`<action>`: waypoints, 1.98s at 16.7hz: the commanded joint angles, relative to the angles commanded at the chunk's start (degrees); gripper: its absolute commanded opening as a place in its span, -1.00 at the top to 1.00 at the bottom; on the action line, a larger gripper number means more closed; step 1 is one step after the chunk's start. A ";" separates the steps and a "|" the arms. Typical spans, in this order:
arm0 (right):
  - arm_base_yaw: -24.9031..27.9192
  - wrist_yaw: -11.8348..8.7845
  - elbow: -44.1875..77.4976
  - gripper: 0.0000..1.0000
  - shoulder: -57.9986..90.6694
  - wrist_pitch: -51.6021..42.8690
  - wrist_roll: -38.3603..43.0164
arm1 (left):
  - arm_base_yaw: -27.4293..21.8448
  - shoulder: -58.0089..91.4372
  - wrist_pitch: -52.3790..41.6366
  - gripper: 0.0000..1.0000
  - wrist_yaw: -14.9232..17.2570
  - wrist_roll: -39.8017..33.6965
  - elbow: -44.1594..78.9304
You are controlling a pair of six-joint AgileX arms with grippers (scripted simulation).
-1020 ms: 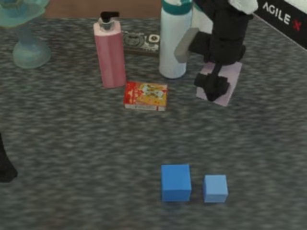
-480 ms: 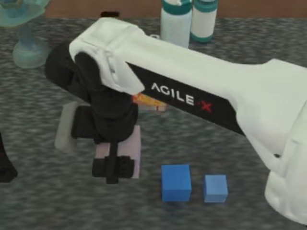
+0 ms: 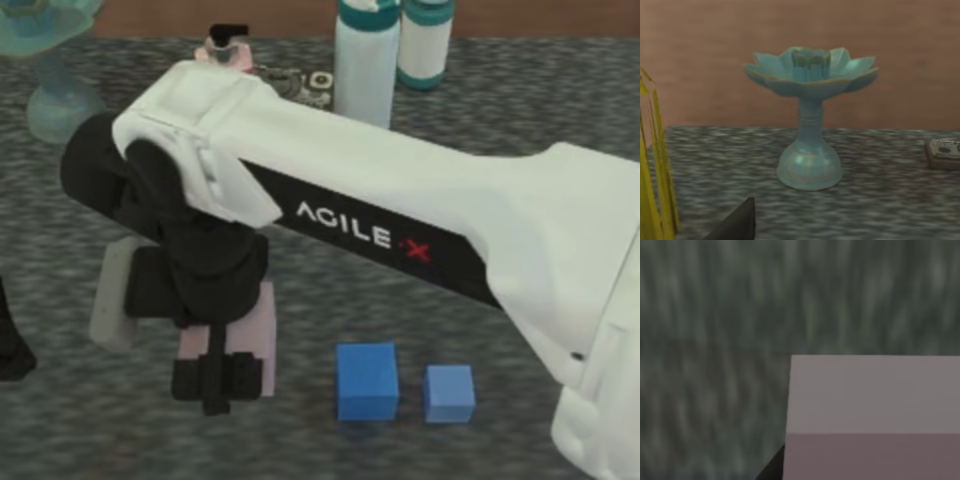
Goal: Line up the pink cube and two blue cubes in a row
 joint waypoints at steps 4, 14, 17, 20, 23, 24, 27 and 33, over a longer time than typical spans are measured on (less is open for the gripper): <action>-0.15 -0.05 -6.24 1.00 -0.48 6.62 0.25 | 0.00 0.00 0.00 -1.00 0.00 0.00 0.00; 0.26 0.10 -15.41 0.85 0.04 15.54 0.08 | 0.00 0.00 0.00 -1.00 0.00 0.00 0.00; 0.26 0.10 -15.41 0.40 0.04 15.54 0.08 | 0.00 0.00 0.00 -1.00 0.00 0.00 0.00; 0.26 0.10 -15.41 -0.06 0.04 15.54 0.08 | 0.00 0.00 0.00 -1.00 0.00 0.00 0.00; 0.26 0.10 -15.41 -0.51 0.04 15.54 0.08 | 0.00 0.00 0.00 -1.00 0.00 0.00 0.00; 0.26 0.10 -15.41 -0.66 0.04 15.54 0.08 | 0.00 0.00 0.00 -1.00 0.00 0.00 0.00; 0.26 0.10 -15.41 -1.00 0.04 15.54 0.08 | 0.00 0.00 0.00 -1.00 0.00 0.00 0.00; 0.26 0.10 -15.41 -1.00 0.04 15.54 0.08 | 0.00 0.00 0.00 -1.00 0.00 0.00 0.00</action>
